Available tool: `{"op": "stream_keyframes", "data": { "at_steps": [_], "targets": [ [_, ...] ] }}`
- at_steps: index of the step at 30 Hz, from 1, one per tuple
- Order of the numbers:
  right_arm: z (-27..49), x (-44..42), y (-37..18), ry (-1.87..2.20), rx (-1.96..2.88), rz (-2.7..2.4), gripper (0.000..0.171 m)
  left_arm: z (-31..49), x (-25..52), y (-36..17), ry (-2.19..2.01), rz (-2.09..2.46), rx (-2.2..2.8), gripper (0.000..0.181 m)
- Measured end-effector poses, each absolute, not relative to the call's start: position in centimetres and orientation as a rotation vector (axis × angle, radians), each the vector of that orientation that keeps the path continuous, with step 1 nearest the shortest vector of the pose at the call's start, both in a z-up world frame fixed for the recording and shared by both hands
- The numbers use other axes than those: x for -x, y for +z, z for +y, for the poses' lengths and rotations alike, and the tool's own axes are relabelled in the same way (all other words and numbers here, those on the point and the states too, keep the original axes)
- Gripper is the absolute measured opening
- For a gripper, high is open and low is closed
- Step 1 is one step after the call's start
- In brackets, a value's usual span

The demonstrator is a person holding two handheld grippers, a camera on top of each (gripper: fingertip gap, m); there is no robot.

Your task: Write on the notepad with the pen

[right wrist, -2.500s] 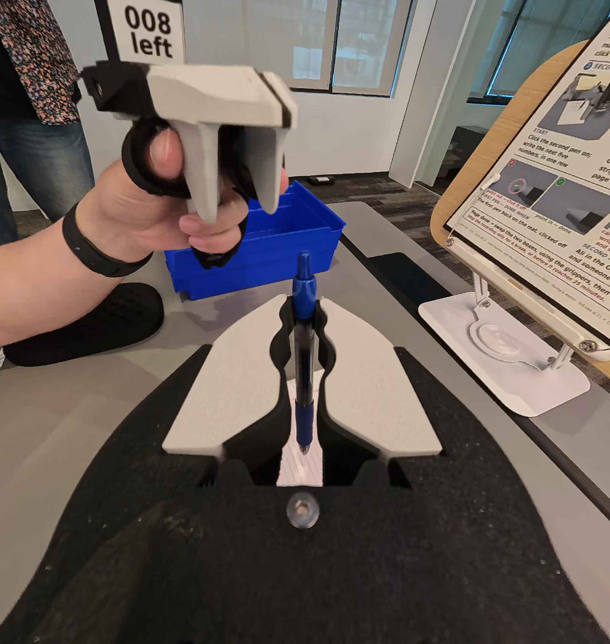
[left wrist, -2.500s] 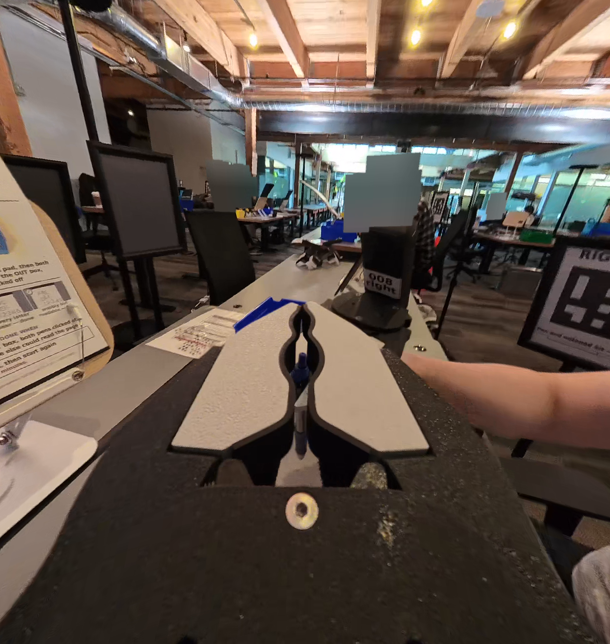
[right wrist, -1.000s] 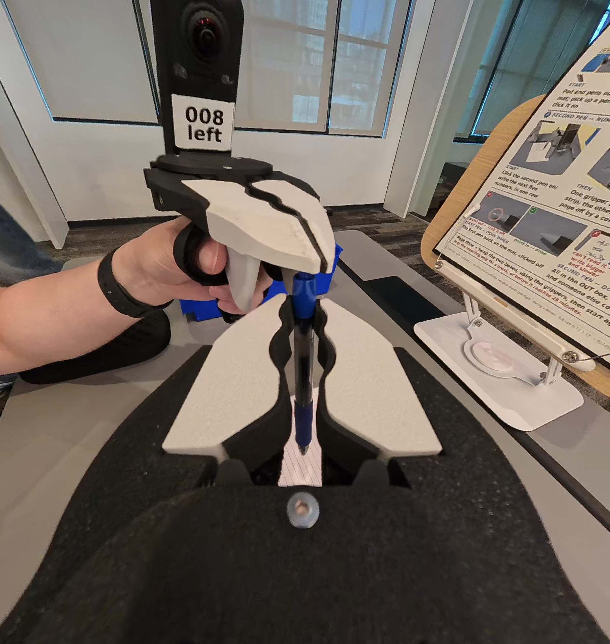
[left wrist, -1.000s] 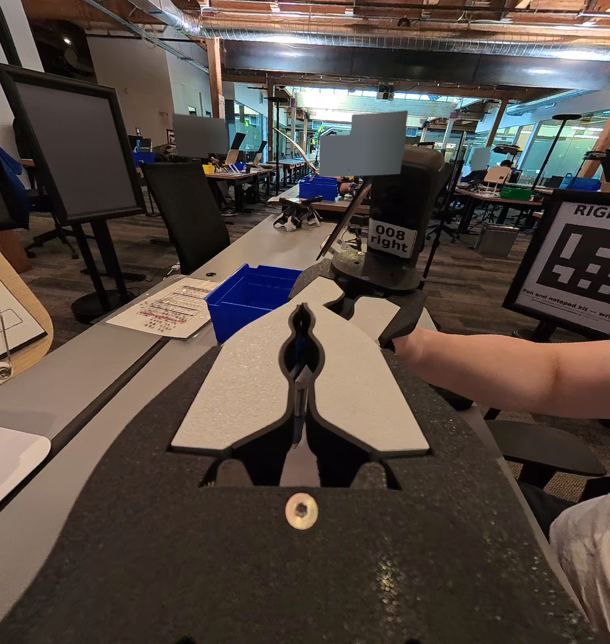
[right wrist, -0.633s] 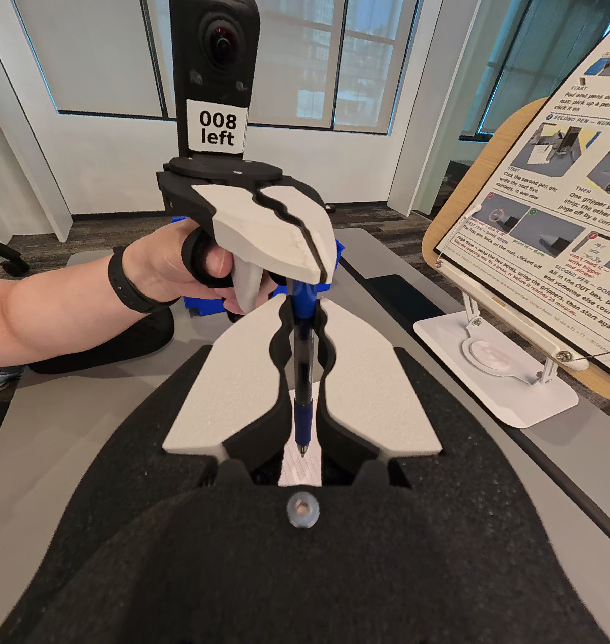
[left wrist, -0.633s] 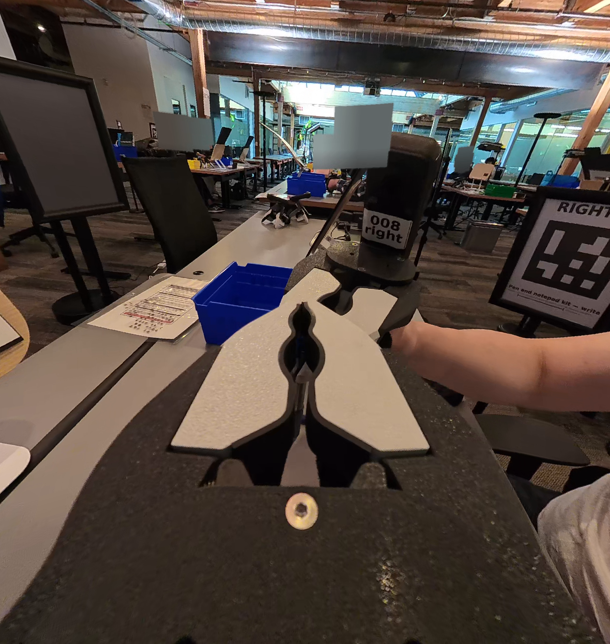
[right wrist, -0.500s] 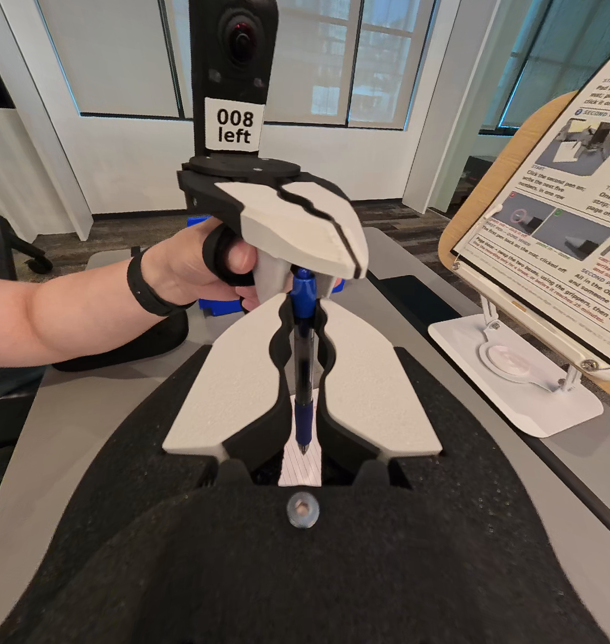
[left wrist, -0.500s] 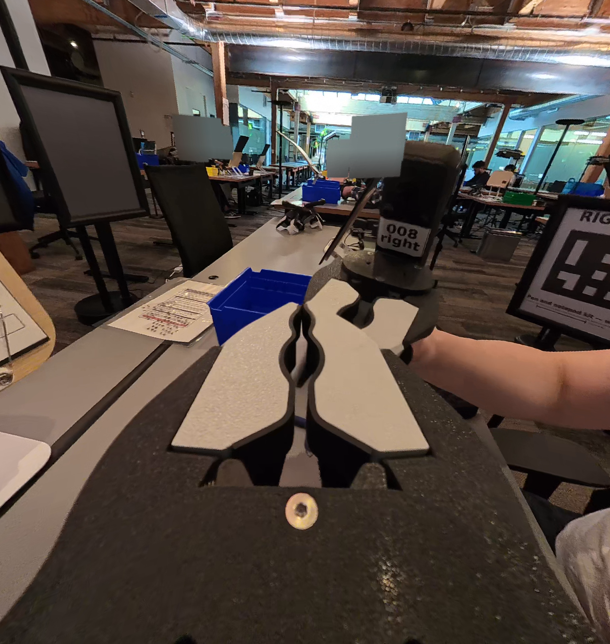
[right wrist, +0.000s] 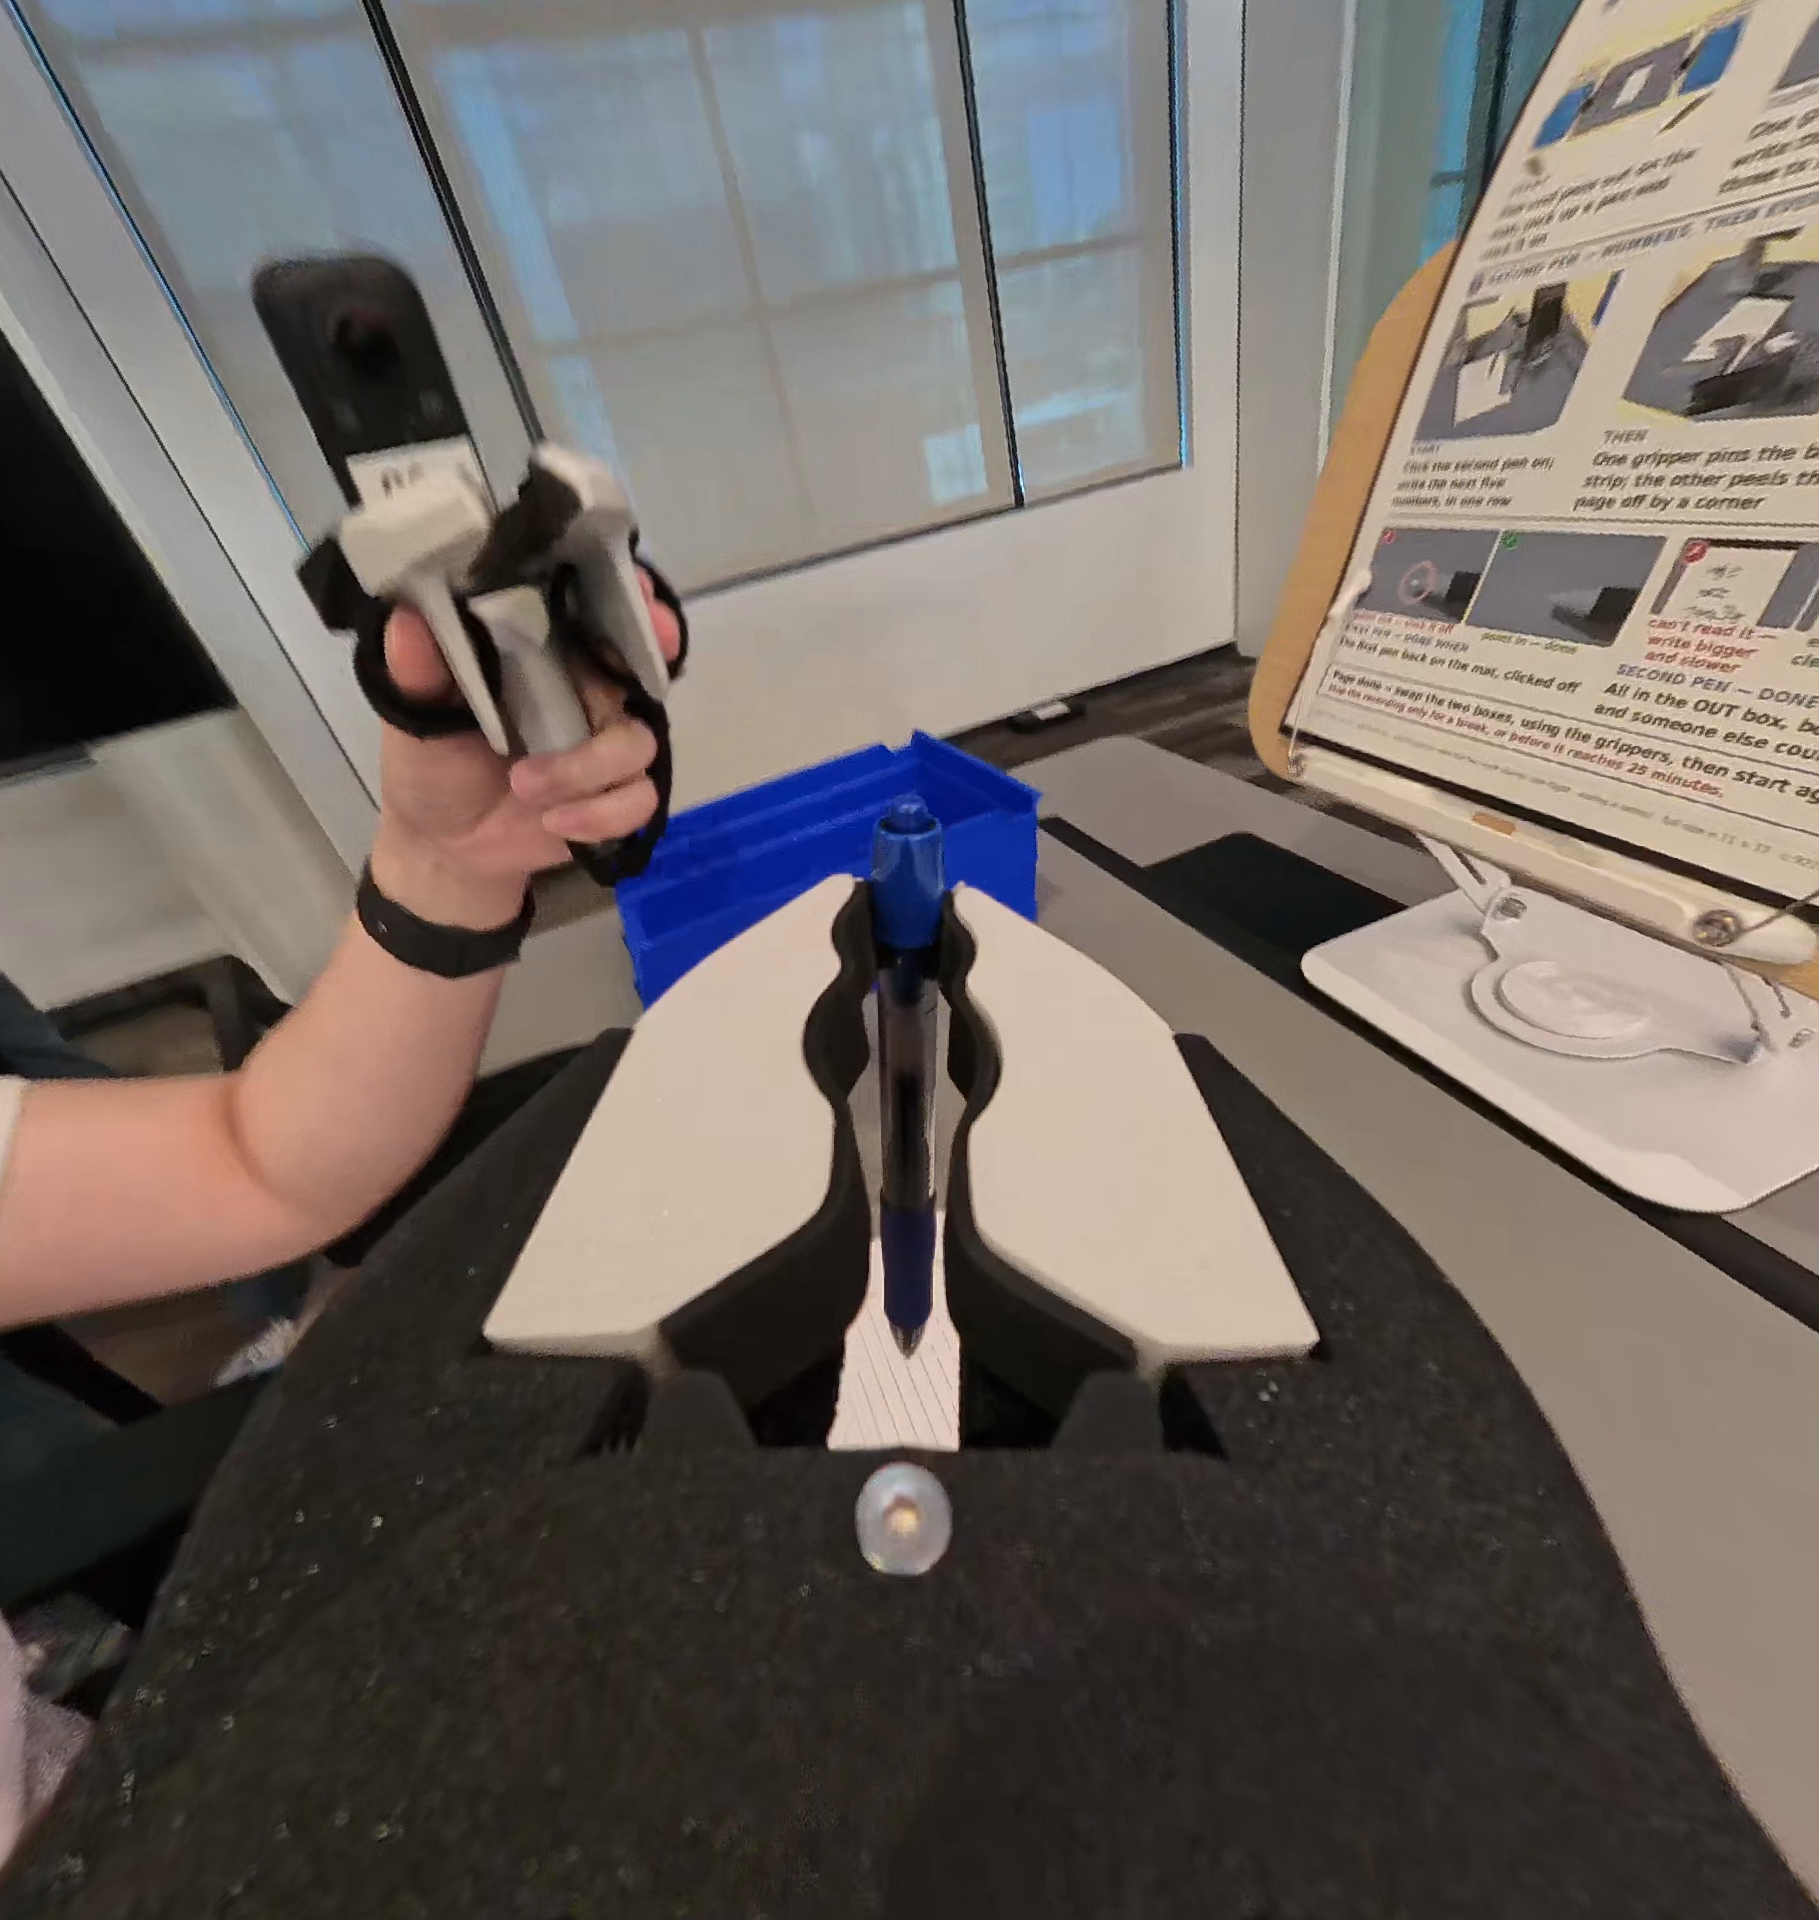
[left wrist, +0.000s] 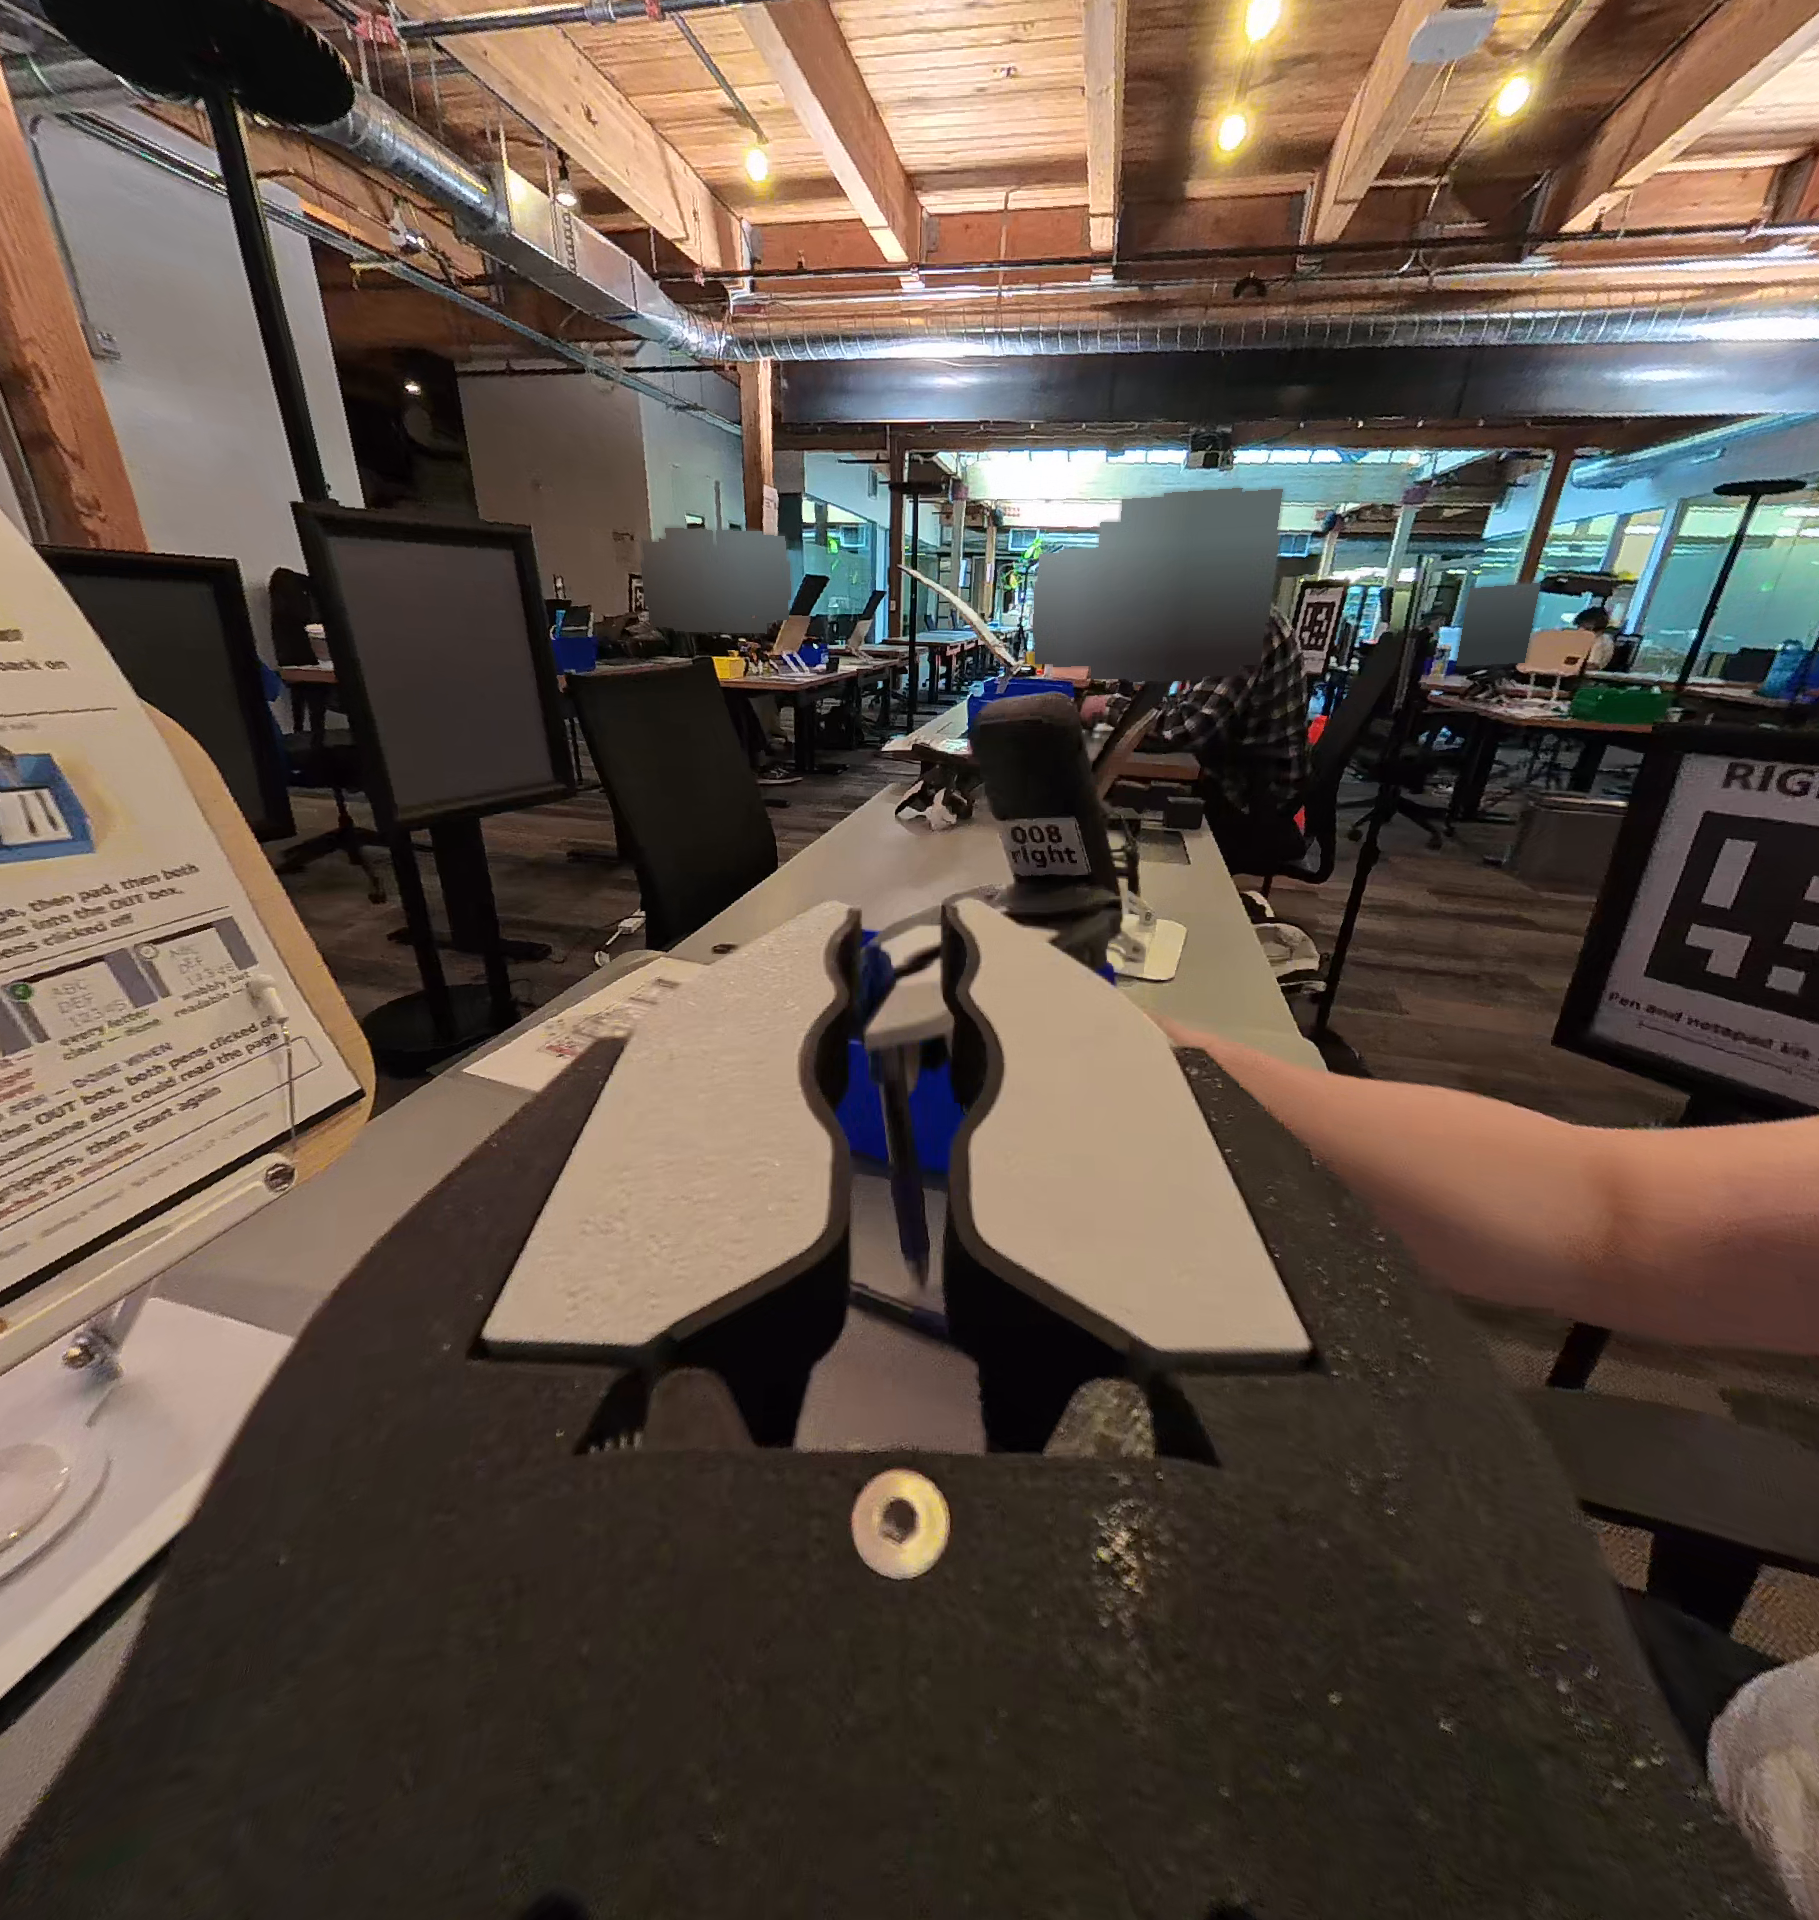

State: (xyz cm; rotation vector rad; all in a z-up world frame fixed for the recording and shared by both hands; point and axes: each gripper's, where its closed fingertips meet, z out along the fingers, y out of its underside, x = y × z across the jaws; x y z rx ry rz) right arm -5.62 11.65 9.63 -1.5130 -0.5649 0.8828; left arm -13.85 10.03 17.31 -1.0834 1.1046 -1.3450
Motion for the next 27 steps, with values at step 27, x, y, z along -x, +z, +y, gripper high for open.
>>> {"op": "stream_keyframes", "data": {
  "at_steps": [27],
  "targets": [
    [12.3, -2.9, 12.8, 0.426, 1.438, -0.612, 0.011, 17.8, 21.0, 14.6, -0.935, 0.866, 1.322, 0.045]
  ]
}}
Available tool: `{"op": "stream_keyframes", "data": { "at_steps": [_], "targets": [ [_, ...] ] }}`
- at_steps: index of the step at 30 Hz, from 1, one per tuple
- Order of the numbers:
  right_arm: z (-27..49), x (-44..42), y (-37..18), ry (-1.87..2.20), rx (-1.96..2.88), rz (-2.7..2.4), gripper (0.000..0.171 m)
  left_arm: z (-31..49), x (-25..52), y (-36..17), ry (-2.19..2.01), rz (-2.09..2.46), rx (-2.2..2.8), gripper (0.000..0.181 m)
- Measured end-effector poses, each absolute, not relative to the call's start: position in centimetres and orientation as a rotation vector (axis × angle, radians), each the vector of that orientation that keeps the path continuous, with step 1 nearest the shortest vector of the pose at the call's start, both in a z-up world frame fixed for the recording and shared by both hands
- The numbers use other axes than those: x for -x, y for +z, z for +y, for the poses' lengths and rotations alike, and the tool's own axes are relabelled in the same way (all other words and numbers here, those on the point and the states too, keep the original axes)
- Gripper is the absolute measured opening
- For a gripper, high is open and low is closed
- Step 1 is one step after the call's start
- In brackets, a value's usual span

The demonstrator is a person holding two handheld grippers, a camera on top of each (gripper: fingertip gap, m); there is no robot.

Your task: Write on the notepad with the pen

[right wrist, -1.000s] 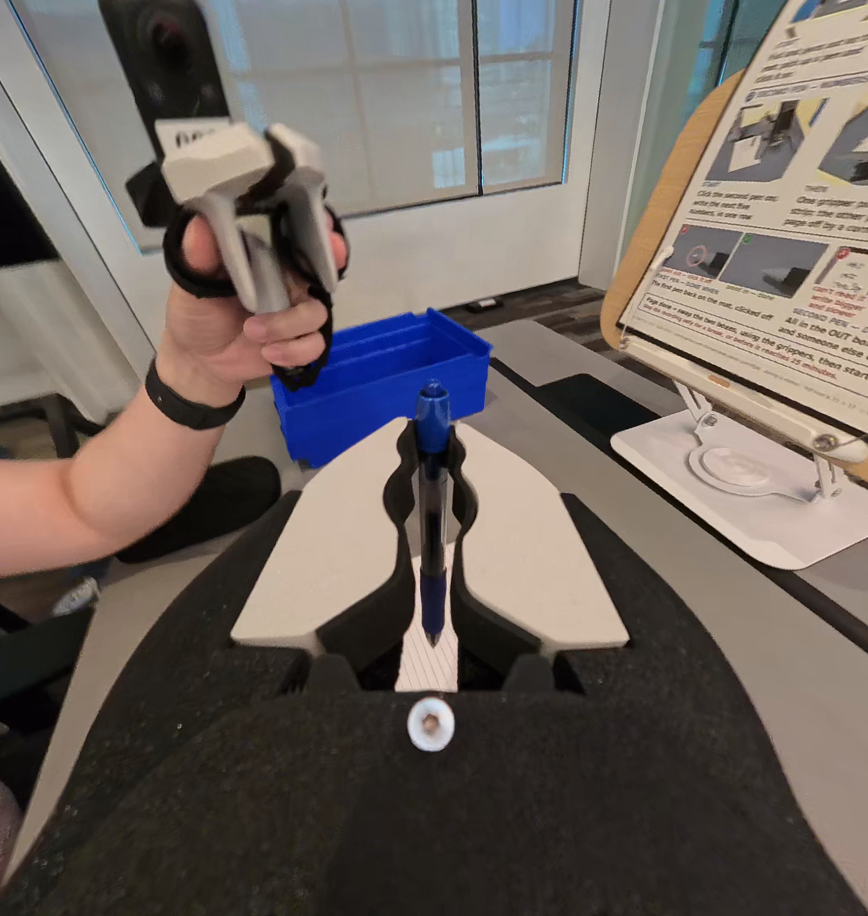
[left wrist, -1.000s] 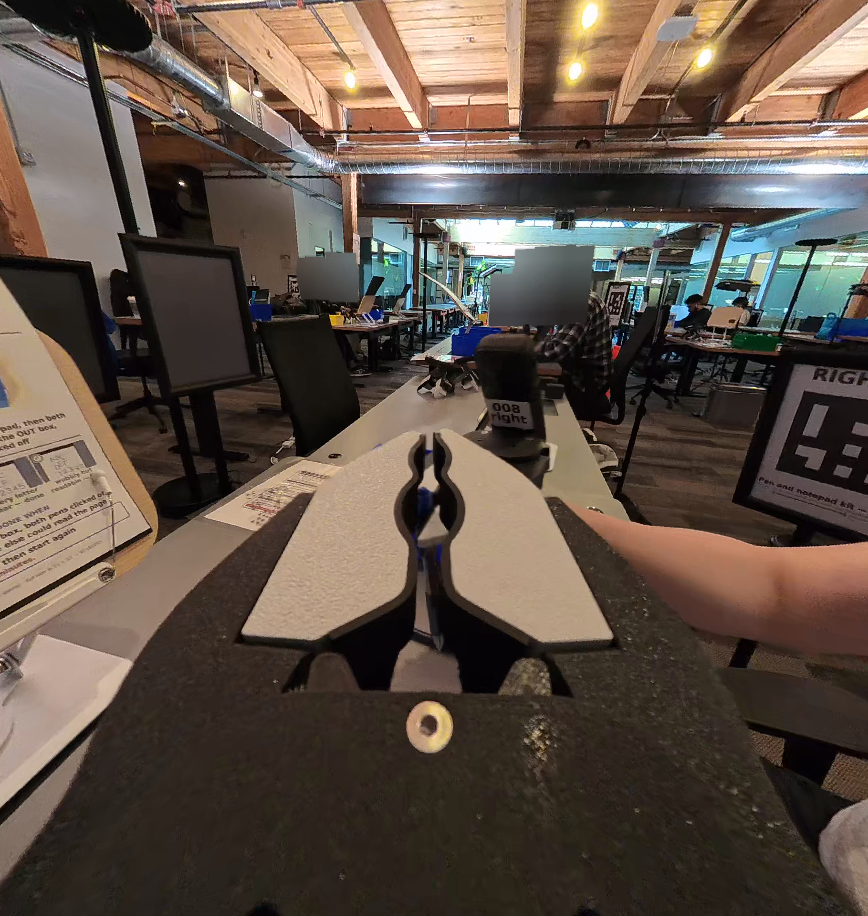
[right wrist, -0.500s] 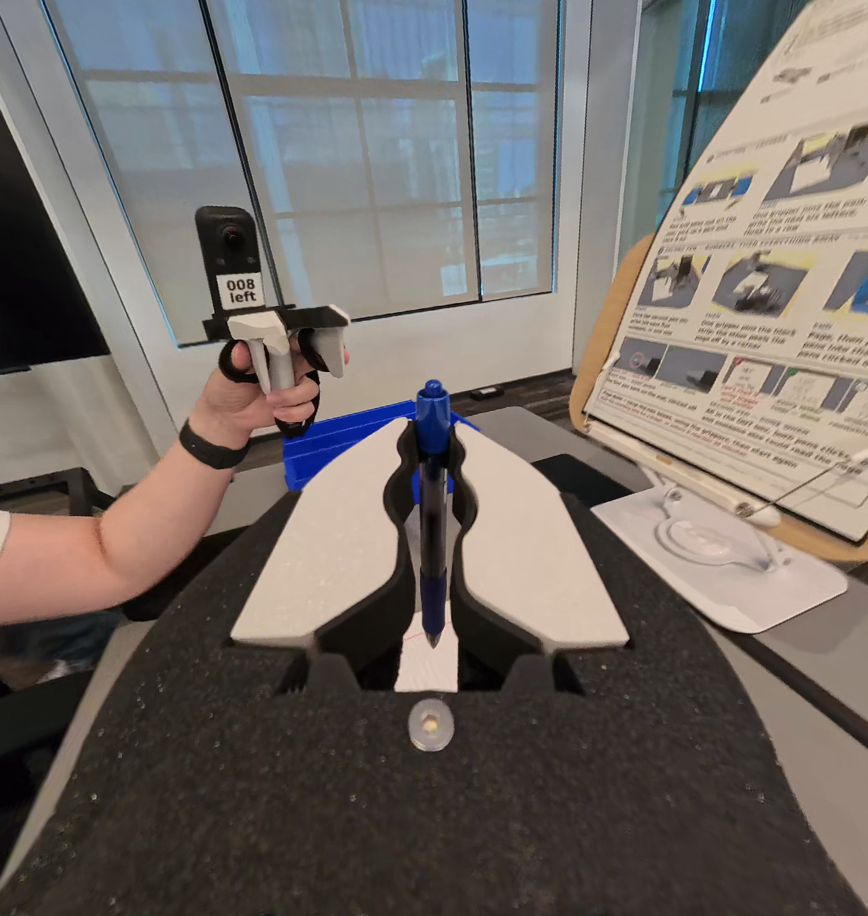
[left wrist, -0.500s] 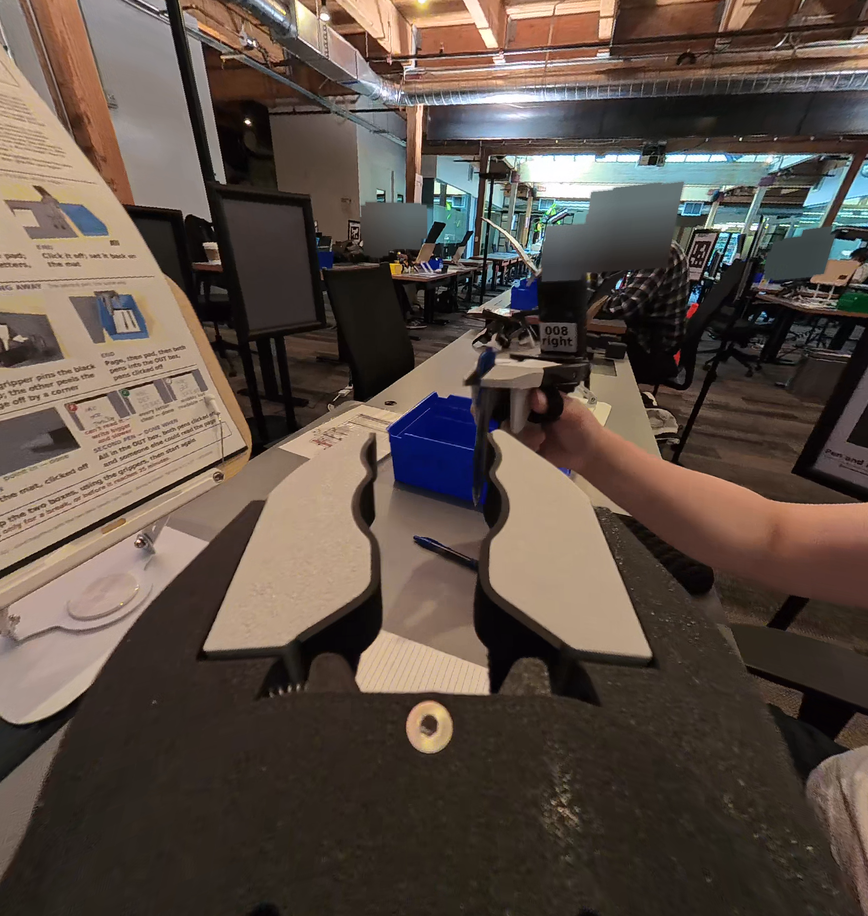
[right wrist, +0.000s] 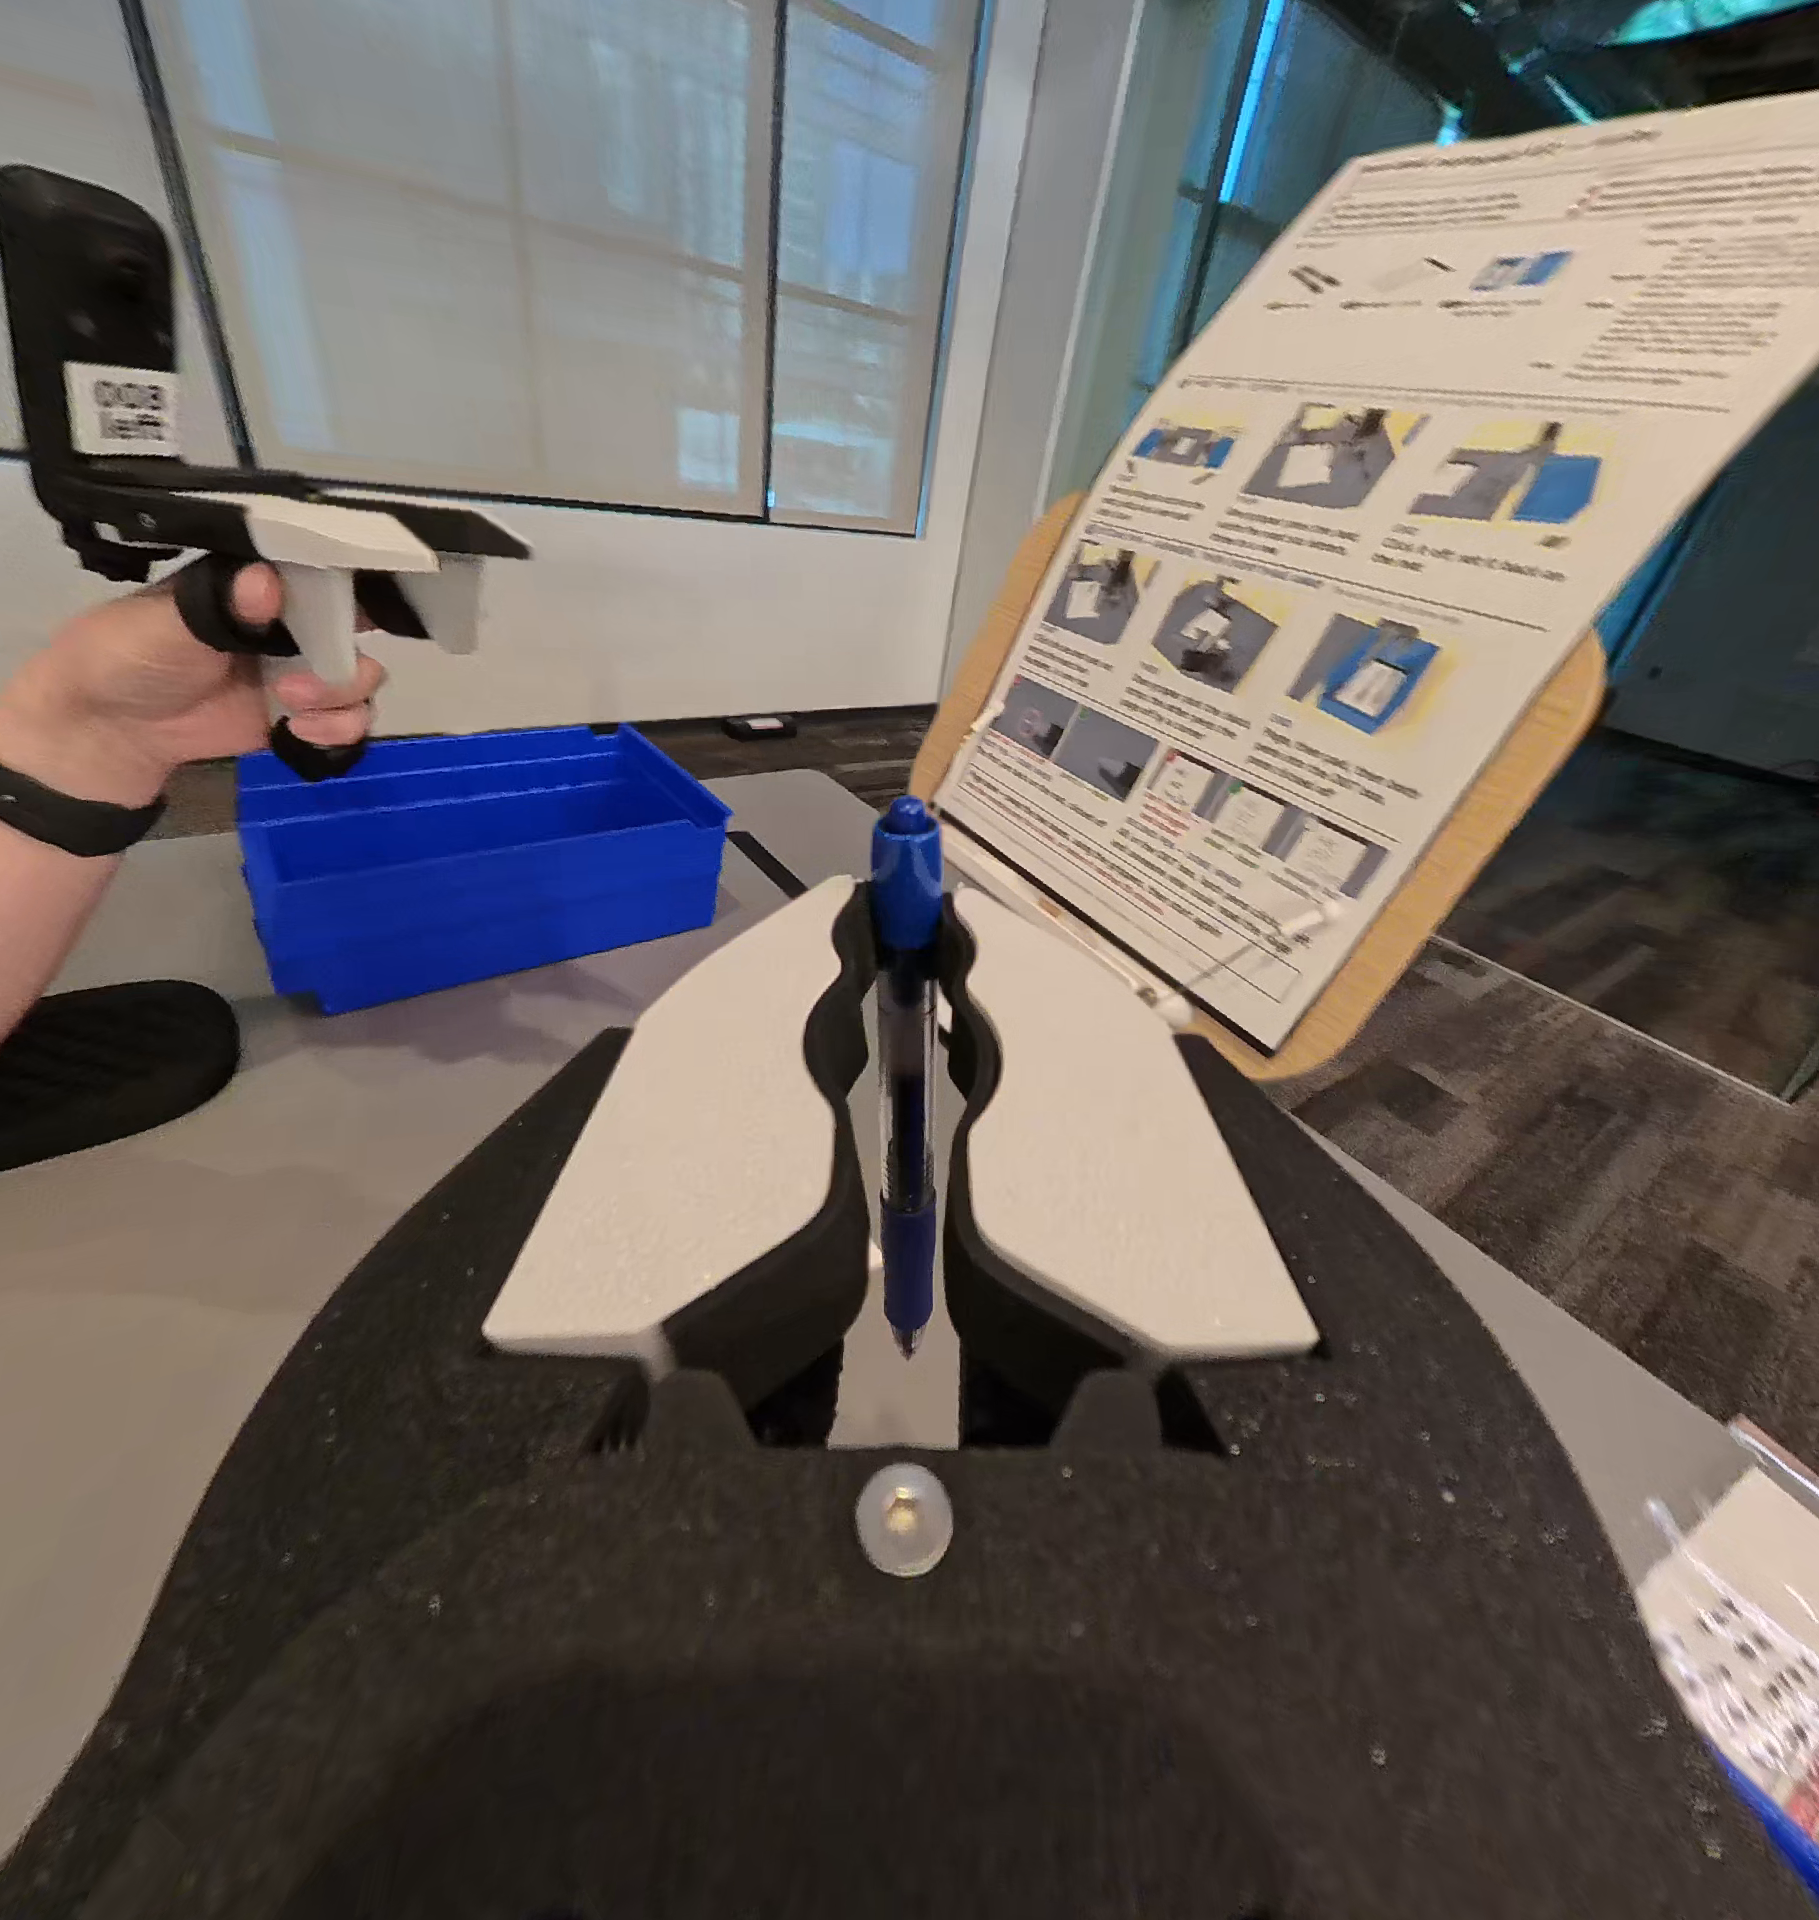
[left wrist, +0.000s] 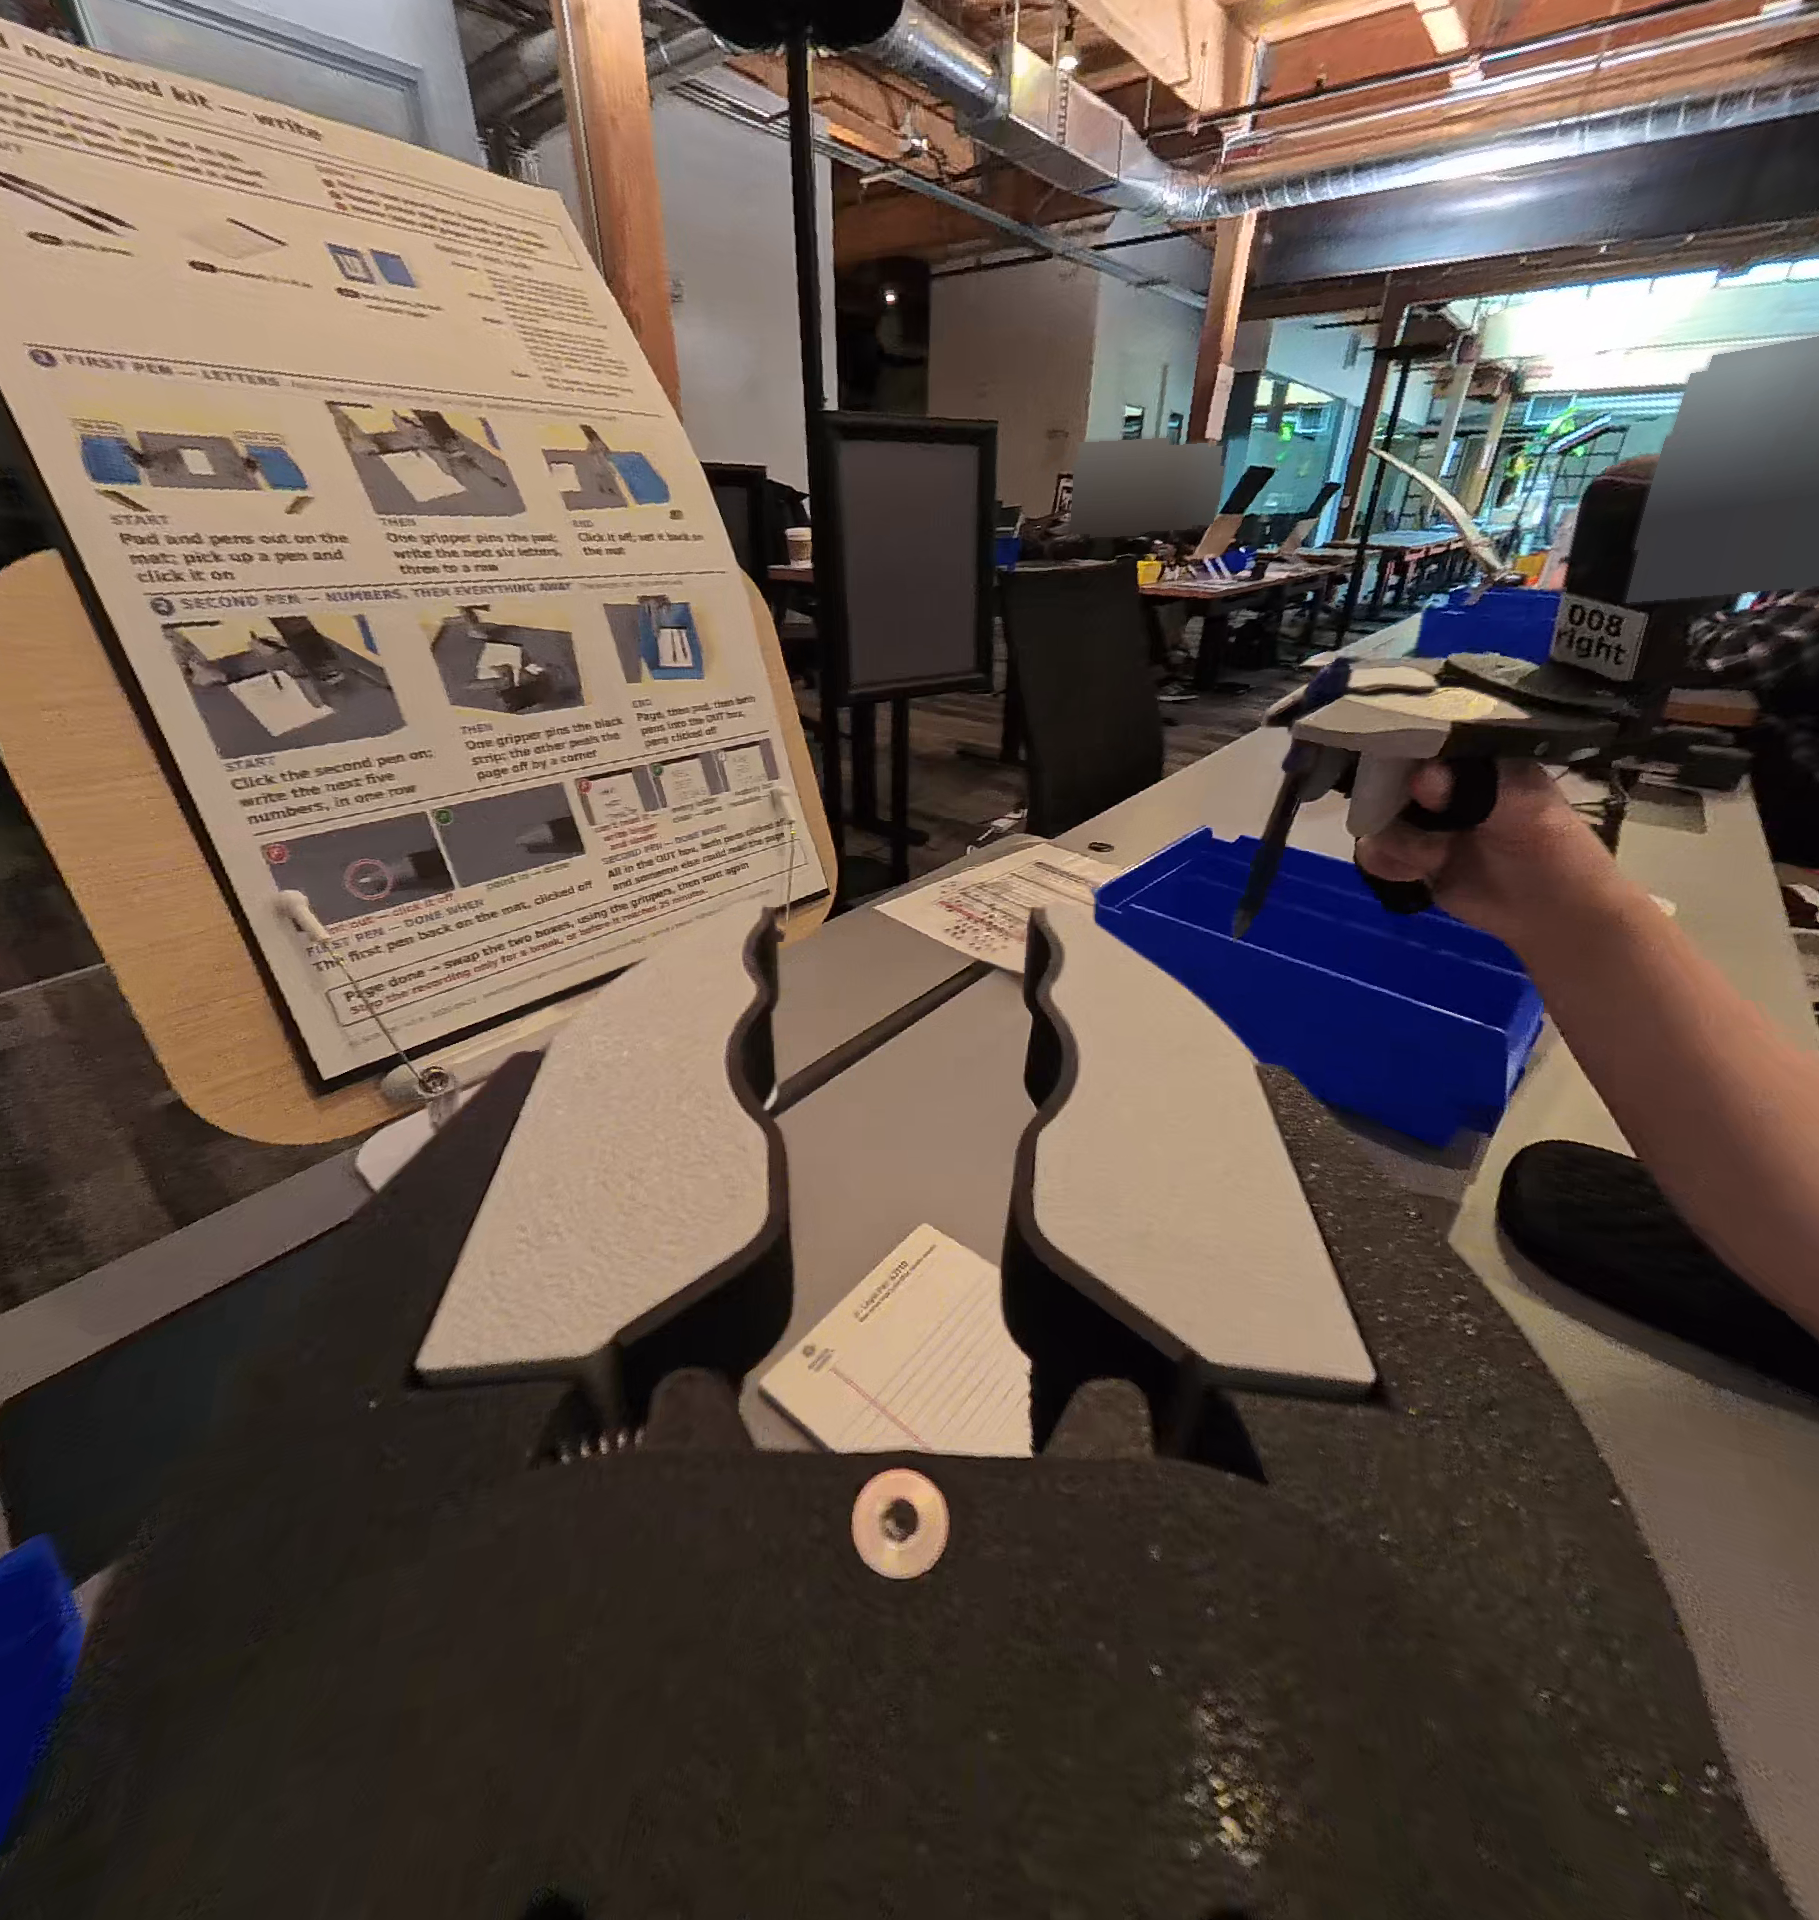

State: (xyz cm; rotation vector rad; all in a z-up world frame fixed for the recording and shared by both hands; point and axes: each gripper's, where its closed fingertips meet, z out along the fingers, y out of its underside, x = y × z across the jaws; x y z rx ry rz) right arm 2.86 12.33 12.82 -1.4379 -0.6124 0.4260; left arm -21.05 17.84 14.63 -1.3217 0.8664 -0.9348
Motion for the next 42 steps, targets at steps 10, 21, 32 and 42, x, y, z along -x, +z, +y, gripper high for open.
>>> {"op": "stream_keyframes", "data": {
  "at_steps": [10, 21, 32, 42],
  "targets": [
    [13.7, -6.9, 11.5, 0.407, 1.454, -0.506, 0.011, 19.3, 21.3, 15.5, -0.965, 0.834, 1.339, 0.042],
    [13.8, -5.7, 11.0, 0.404, 1.477, -0.531, 0.01, 20.9, 21.7, 13.6, -1.196, 0.794, 1.333, 0.036],
    [13.4, -5.7, 13.8, 0.426, 1.428, -0.55, 0.011, 20.5, 19.8, 12.4, -1.057, 0.878, 1.348, 0.037],
    [14.1, -6.1, 11.7, 0.437, 1.443, -0.555, 0.011, 20.2, 18.8, 11.9, -1.06, 0.894, 1.352, 0.037]
  ]
}}
